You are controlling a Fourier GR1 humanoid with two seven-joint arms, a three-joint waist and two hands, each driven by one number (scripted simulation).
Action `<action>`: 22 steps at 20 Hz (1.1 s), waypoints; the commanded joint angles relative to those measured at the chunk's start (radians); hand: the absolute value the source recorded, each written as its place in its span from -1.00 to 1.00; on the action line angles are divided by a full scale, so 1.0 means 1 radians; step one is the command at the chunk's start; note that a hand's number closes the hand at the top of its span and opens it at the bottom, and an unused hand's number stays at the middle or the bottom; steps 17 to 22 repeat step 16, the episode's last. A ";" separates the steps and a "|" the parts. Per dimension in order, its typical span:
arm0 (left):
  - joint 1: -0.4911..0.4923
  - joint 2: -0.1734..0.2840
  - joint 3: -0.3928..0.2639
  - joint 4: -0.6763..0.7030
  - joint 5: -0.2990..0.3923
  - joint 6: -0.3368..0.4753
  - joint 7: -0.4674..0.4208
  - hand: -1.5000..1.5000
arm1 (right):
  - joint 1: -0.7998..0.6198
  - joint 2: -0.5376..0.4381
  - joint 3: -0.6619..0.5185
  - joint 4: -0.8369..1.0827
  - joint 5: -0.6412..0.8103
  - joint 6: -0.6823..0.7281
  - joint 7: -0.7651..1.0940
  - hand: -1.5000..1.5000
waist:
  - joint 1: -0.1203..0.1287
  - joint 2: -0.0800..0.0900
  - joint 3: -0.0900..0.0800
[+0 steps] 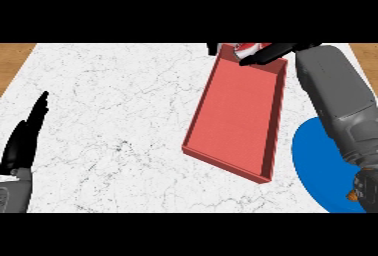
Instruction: Pick the can from the plate and place it in the cardboard box
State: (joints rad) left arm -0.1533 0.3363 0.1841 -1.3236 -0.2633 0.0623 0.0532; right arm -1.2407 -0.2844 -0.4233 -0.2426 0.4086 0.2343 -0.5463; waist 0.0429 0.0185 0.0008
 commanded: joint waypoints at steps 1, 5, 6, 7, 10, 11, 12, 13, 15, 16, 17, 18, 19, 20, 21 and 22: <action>0.014 -0.018 -0.011 -0.027 -0.010 0.014 0.003 0.00 | 0.030 -0.136 -0.040 0.030 -0.032 0.089 -0.021 -1.00 | 0.008 0.004 0.001; -0.001 -0.006 -0.003 -0.011 0.008 -0.012 -0.003 0.00 | 0.084 -0.250 -0.048 0.054 -0.027 0.142 -0.056 -1.00 | 0.019 0.013 0.002; -0.002 -0.001 0.002 0.007 0.009 -0.015 -0.019 0.00 | 0.094 -0.274 -0.049 0.052 -0.025 0.143 -0.076 -1.00 | 0.023 0.018 0.002; 0.013 -0.028 -0.013 -0.005 -0.005 0.010 -0.031 0.00 | 0.097 -0.289 -0.047 0.051 -0.023 0.156 -0.086 -1.00 | 0.021 0.013 0.002; -0.001 0.006 0.004 -0.018 0.001 -0.009 -0.006 0.00 | 0.127 -0.365 -0.041 0.056 -0.014 0.230 -0.130 -1.00 | 0.027 0.016 0.003; -0.021 -0.011 -0.018 -0.037 -0.018 0.006 0.029 0.00 | 0.098 -0.399 -0.048 0.068 -0.019 0.260 -0.090 -1.00 | 0.029 0.017 0.004; 0.009 0.003 -0.007 -0.051 0.015 -0.036 0.024 0.00 | 0.168 -0.413 -0.036 0.061 -0.007 0.275 -0.167 -1.00 | 0.029 0.015 0.004; -0.026 -0.020 -0.017 -0.025 -0.004 -0.003 0.021 0.00 | 0.158 -0.416 -0.022 0.064 0.005 0.309 -0.168 -1.00 | 0.027 0.020 0.004; -0.071 -0.002 -0.006 -0.001 -0.007 -0.005 0.036 0.00 | 0.158 -0.427 -0.002 0.054 0.027 0.300 -0.183 -1.00 | 0.030 0.026 0.005; -0.054 -0.013 -0.014 -0.002 -0.015 0.005 0.018 0.00 | 0.184 -0.461 0.013 0.051 0.040 0.338 -0.209 -1.00 | 0.028 0.027 0.005; -0.054 -0.013 -0.014 -0.002 -0.015 0.005 0.018 0.00 | 0.184 -0.461 0.013 0.051 0.040 0.338 -0.209 -1.00 | 0.028 0.027 0.005; -0.054 -0.013 -0.014 -0.002 -0.015 0.005 0.018 0.00 | 0.184 -0.461 0.013 0.051 0.040 0.338 -0.209 -1.00 | 0.028 0.027 0.005; -0.054 -0.013 -0.014 -0.002 -0.015 0.005 0.018 0.00 | 0.184 -0.461 0.013 0.051 0.040 0.338 -0.209 -1.00 | 0.028 0.027 0.005; -0.054 -0.013 -0.014 -0.002 -0.015 0.005 0.018 0.00 | 0.184 -0.461 0.013 0.051 0.040 0.338 -0.209 -1.00 | 0.028 0.027 0.005; -0.054 -0.013 -0.014 -0.002 -0.015 0.005 0.018 0.00 | 0.184 -0.461 0.013 0.051 0.040 0.338 -0.209 -1.00 | 0.028 0.027 0.005; -0.054 -0.013 -0.014 -0.002 -0.015 0.005 0.018 0.00 | 0.184 -0.461 0.013 0.051 0.040 0.338 -0.209 -1.00 | 0.028 0.027 0.005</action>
